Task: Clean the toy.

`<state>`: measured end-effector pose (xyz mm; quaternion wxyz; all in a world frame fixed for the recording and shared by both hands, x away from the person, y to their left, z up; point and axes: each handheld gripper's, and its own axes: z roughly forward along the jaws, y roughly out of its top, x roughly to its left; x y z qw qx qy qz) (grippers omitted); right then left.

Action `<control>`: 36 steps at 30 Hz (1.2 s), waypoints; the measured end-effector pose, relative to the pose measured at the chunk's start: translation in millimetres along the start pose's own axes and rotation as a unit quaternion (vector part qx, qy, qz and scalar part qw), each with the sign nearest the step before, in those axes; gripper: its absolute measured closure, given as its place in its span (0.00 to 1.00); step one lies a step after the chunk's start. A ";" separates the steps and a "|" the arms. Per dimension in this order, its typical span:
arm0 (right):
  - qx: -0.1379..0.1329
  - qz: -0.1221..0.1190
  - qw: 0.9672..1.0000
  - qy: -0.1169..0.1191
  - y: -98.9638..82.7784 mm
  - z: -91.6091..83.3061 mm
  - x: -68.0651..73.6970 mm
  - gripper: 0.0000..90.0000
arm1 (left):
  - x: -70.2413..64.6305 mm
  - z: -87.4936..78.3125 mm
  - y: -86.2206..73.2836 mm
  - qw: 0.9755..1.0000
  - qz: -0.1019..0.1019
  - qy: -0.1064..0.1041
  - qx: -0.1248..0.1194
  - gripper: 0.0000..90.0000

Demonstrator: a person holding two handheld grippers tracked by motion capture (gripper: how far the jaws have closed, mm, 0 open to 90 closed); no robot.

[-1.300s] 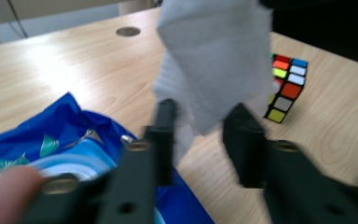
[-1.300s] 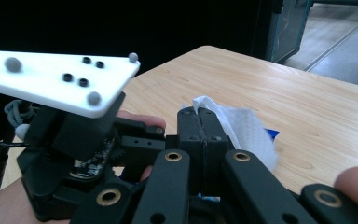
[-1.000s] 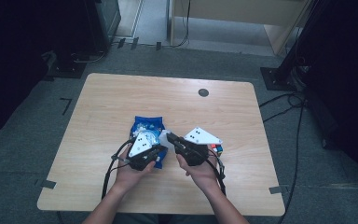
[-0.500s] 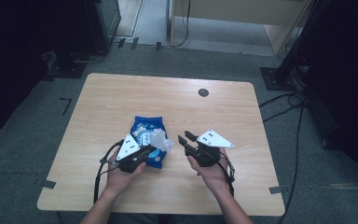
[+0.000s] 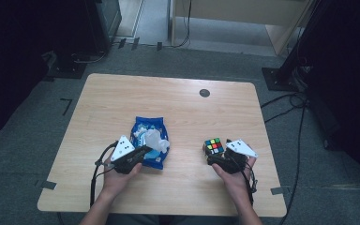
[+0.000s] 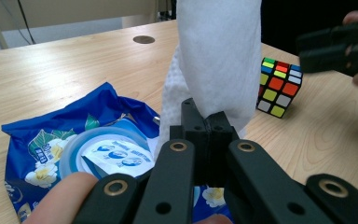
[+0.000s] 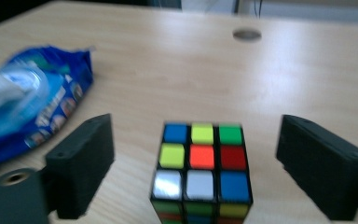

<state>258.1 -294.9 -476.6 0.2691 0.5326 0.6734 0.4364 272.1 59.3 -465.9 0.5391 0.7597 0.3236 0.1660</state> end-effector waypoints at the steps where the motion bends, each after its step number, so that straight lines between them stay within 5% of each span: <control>1: 0.000 0.000 1.000 0.000 0.0 0.0 0.0 0.08 | 0.0 0.0 0.0 1.000 0.000 0.000 0.000 1.00; 9: 0.094 0.039 0.994 -0.028 -26.9 28.3 -0.9 0.07 | -0.6 0.6 -1.1 1.000 -0.001 -0.005 -0.003 1.00; 14: 0.098 0.012 0.994 -0.045 -30.4 34.6 4.6 0.17 | -0.7 -0.3 -0.7 1.000 -0.001 -0.005 -0.007 1.00; 18: 0.100 0.003 0.994 -0.053 -30.2 37.0 6.4 0.36 | -1.1 -0.4 -0.6 1.000 -0.001 -0.009 -0.008 1.00; 23: 0.095 0.002 0.994 -0.048 -30.3 35.2 6.1 0.38 | -0.8 0.4 -0.6 1.000 -0.004 -0.011 -0.009 1.00; 31: 0.047 -0.030 0.997 0.046 -11.5 17.1 24.0 0.38 | -3.6 3.9 1.3 1.000 -0.011 -0.019 -0.011 1.00; 36: 0.031 -0.098 0.987 0.123 -4.3 7.4 57.6 0.38 | -10.7 6.7 4.3 0.999 -0.008 -0.029 -0.011 1.00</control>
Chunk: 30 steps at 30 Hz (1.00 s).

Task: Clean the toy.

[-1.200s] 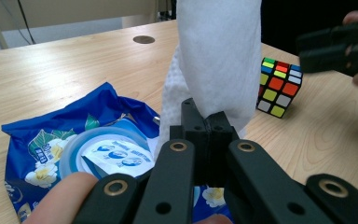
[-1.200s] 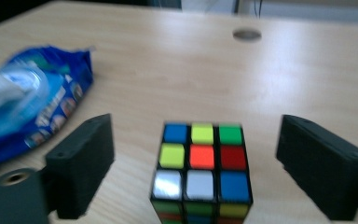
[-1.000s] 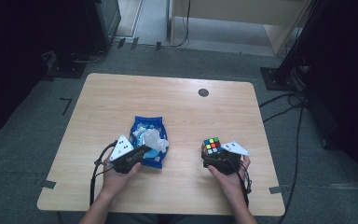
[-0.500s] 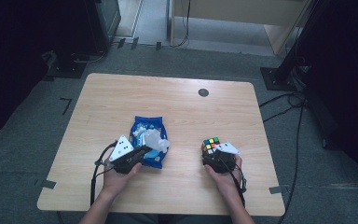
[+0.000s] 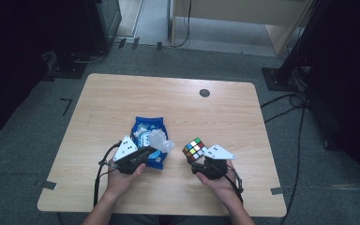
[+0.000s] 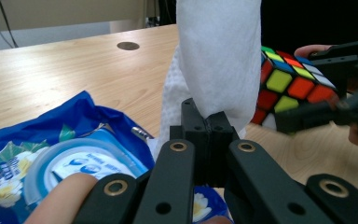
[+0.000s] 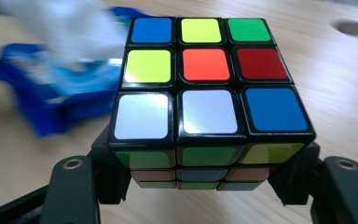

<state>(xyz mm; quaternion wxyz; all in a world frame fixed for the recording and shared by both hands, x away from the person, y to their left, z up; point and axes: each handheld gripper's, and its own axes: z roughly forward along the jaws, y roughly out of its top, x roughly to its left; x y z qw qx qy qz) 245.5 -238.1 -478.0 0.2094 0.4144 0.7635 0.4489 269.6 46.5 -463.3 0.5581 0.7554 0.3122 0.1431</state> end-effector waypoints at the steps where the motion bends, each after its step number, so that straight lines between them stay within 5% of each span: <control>1: -0.001 -0.015 1.000 0.009 1.6 0.7 6.7 0.38 | -1.7 0.4 0.9 1.000 0.002 -0.003 0.000 1.00; 5: 0.011 -0.051 0.998 0.029 5.2 7.3 27.9 0.38 | -11.2 -1.0 7.8 1.000 0.005 -0.021 -0.010 1.00; 11: 0.048 -0.044 0.997 0.031 3.9 21.0 36.8 0.38 | -32.4 4.8 13.9 0.998 0.036 -0.057 0.004 1.00; 14: 0.045 -0.050 0.997 0.039 5.6 20.8 40.3 0.38 | -39.4 13.6 9.0 0.996 0.059 -0.054 0.029 1.00; 18: 0.033 -0.078 0.996 0.029 5.1 18.0 44.4 0.38 | -38.9 13.6 10.5 0.997 0.057 -0.044 0.031 1.00; 30: -0.005 -0.089 0.996 0.031 7.1 7.9 45.8 0.38 | -30.7 12.8 9.7 0.998 0.040 -0.030 0.040 1.00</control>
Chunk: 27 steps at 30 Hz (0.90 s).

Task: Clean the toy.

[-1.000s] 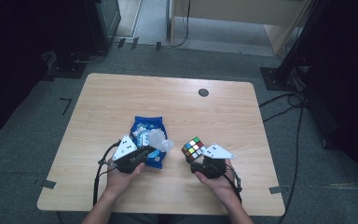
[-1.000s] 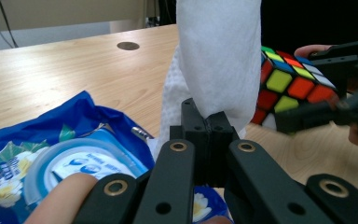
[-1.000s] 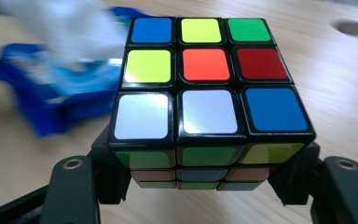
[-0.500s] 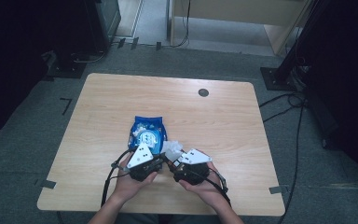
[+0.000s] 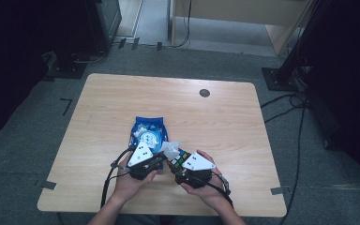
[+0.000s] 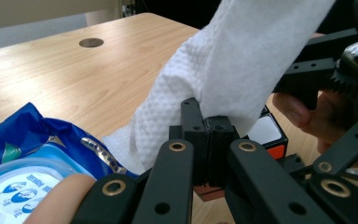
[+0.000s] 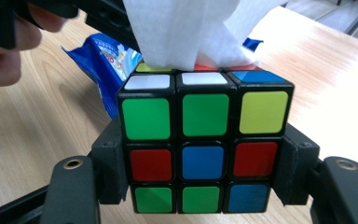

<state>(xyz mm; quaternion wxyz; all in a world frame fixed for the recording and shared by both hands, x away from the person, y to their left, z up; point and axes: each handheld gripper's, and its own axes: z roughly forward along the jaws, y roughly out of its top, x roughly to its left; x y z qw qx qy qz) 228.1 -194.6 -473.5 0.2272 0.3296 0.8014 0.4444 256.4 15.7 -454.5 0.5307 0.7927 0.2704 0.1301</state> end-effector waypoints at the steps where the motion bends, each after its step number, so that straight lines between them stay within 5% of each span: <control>1: 0.000 -0.005 1.000 0.001 0.0 0.0 -0.2 0.38 | 0.3 0.4 -0.5 1.000 -0.001 -0.001 0.002 1.00; 6: -0.001 -0.016 1.000 0.002 -0.4 -0.7 0.4 0.38 | 0.1 -1.2 0.2 1.000 0.019 0.001 0.005 0.98; 8: -0.005 -0.020 1.000 0.002 -0.4 -2.6 0.7 0.38 | 0.3 -3.9 1.7 0.999 0.029 0.020 0.005 0.82; 13: -0.016 -0.009 1.000 -0.007 0.3 -7.2 -6.7 0.38 | 10.0 -9.6 2.1 1.000 -0.004 -0.020 0.003 0.63; 17: -0.021 0.006 1.000 -0.008 0.0 -9.3 -12.8 0.38 | 7.8 -8.6 2.0 1.000 -0.003 -0.023 0.000 0.62; 21: -0.020 -0.007 1.000 0.000 -0.6 -7.1 -7.2 0.38 | 2.3 -7.2 4.9 0.999 -0.002 -0.031 -0.009 0.68; 27: -0.016 -0.049 0.999 0.011 -1.4 -2.6 6.2 0.38 | 6.0 -3.6 3.5 0.996 -0.047 -0.080 -0.009 1.00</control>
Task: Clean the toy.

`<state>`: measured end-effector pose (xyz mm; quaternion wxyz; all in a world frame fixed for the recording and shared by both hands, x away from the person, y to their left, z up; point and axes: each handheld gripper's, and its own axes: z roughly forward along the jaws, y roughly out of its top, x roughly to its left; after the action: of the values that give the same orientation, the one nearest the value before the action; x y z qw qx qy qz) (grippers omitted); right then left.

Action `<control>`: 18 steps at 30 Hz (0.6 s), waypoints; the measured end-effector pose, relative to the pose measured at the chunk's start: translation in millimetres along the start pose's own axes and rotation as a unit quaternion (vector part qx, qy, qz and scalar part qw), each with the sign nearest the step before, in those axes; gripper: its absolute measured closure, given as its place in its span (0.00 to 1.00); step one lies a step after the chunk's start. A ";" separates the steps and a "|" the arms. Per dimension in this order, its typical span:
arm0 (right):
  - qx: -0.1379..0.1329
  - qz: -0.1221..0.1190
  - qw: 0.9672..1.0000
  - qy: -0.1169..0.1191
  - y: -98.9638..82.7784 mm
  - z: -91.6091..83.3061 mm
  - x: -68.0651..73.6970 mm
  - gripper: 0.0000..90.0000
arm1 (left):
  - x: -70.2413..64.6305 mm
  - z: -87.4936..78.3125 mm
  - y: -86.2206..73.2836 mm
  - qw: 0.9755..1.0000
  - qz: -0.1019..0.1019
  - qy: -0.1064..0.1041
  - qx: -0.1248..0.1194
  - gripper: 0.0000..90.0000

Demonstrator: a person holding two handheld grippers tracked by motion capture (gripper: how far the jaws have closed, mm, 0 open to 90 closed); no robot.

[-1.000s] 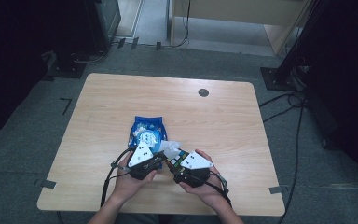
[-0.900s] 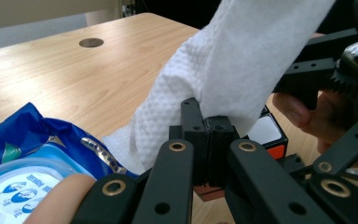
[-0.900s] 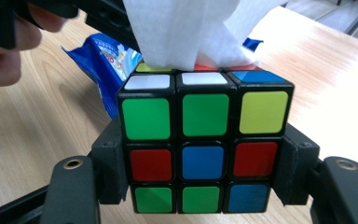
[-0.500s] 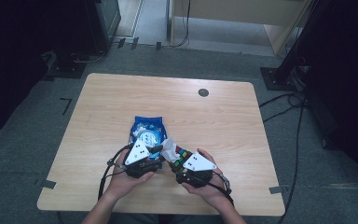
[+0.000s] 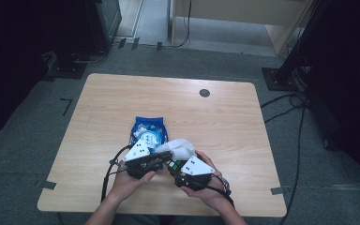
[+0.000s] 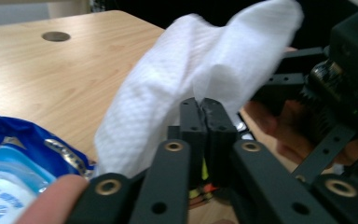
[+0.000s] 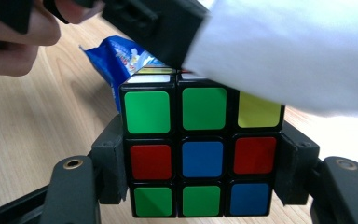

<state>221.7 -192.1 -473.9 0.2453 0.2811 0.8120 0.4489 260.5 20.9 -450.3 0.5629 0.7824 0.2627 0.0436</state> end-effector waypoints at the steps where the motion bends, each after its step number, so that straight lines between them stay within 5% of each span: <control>1: 0.001 -0.001 1.000 0.001 0.1 0.3 0.6 0.38 | -0.5 0.2 0.3 1.000 -0.005 -0.011 -0.002 1.00; 4: -0.001 -0.003 1.000 -0.002 0.1 0.6 1.2 0.38 | -2.3 -0.4 1.7 0.999 -0.002 -0.032 -0.005 1.00; 10: -0.012 0.007 1.000 -0.020 0.1 -4.6 -4.5 0.38 | 10.9 -9.0 0.9 1.000 -0.009 -0.012 0.017 1.00; 14: -0.023 0.019 0.999 -0.025 0.1 -8.3 -11.2 0.38 | 14.7 -17.5 3.5 0.999 -0.030 -0.042 -0.006 1.00; 18: -0.020 0.016 0.999 -0.025 -1.4 -6.6 -10.0 0.38 | 4.9 -13.3 7.4 0.997 -0.017 -0.071 -0.007 0.98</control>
<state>224.3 -203.4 -470.5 0.2642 0.3000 0.7919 0.4616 262.6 32.8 -439.9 0.5861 0.7750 0.2353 -0.0199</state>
